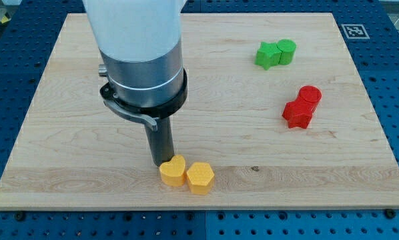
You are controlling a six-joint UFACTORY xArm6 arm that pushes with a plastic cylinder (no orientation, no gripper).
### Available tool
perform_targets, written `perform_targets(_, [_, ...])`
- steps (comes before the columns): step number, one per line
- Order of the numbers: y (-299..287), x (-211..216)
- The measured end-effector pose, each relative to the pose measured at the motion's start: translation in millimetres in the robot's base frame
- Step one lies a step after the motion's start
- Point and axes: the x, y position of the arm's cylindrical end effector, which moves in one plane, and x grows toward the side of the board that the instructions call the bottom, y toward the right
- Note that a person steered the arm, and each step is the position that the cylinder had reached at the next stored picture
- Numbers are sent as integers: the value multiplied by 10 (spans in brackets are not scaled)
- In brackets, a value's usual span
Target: Point your arm towards center left
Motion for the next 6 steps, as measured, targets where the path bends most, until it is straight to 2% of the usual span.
perform_targets(2, [-711, -571])
perform_targets(4, [-1714, -1035])
perform_targets(5, [-1974, -1520])
perform_targets(6, [-1977, -1927])
